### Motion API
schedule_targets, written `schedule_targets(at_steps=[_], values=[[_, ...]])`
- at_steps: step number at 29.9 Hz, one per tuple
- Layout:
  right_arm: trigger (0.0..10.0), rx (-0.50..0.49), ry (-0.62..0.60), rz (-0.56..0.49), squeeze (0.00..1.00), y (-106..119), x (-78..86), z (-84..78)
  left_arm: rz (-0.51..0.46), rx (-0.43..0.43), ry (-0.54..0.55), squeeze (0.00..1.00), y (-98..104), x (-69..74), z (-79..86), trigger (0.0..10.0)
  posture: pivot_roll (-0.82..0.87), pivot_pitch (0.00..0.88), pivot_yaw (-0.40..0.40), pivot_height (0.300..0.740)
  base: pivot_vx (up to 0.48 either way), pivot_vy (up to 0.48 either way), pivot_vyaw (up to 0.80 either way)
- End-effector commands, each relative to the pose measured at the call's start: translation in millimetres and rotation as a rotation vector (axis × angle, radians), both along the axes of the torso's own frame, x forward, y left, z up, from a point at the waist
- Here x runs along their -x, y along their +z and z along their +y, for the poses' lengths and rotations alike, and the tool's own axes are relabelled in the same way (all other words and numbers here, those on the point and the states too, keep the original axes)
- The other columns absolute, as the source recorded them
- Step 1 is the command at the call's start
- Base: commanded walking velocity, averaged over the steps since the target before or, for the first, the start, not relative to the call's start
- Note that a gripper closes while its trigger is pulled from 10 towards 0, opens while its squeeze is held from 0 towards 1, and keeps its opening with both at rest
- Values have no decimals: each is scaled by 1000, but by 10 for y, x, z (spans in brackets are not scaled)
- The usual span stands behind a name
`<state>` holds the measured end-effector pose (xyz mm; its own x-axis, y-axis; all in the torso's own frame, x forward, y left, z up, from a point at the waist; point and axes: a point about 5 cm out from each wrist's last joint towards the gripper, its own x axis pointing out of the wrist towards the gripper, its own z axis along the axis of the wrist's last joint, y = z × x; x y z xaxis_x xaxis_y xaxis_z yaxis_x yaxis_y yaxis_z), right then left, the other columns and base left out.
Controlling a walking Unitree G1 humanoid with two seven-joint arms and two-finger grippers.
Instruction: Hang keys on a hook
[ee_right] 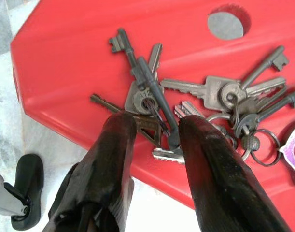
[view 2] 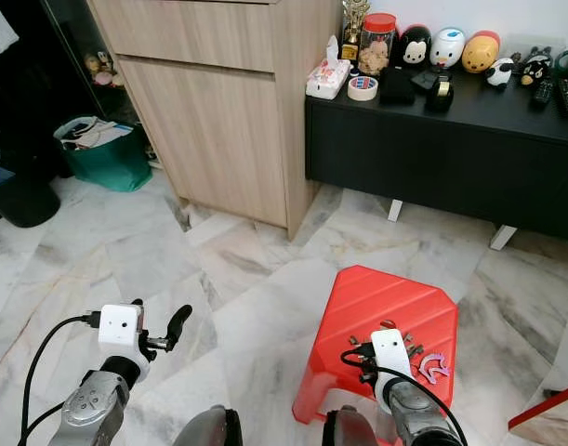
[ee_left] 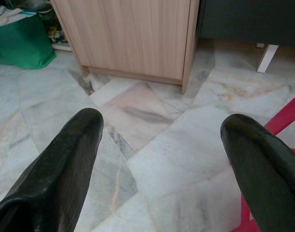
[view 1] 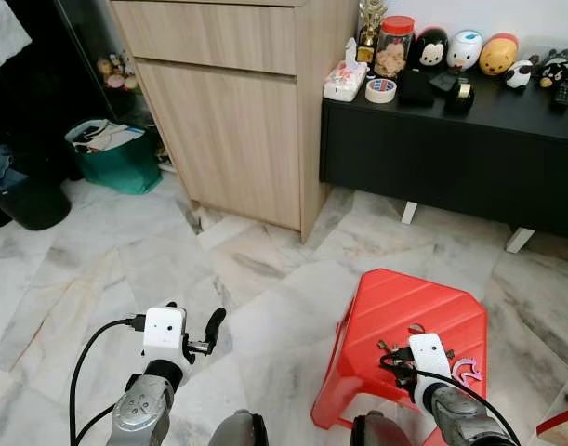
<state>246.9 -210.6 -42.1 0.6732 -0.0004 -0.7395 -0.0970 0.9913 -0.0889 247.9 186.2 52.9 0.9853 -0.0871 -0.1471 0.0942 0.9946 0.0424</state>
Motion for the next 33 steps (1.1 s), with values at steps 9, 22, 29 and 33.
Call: schedule_targets(at_steps=[9,22,29,33], values=[[10000,3,-17,8,0,-6,1,-5,11,-17,-4,0,6,48,51,10000,87,119,77,647,0,0,0],[0,14,-48,-3,0,3,-3,-43,21,-25,-3,0,3,102,69,10000,98,131,87,647,0,0,0],[0,11,-48,-9,0,11,-16,-36,27,-28,-2,0,3,106,78,10000,97,128,88,647,0,0,0],[0,7,-46,-6,0,6,-11,-25,28,-30,-2,0,0,102,80,10000,98,126,90,647,0,0,0]])
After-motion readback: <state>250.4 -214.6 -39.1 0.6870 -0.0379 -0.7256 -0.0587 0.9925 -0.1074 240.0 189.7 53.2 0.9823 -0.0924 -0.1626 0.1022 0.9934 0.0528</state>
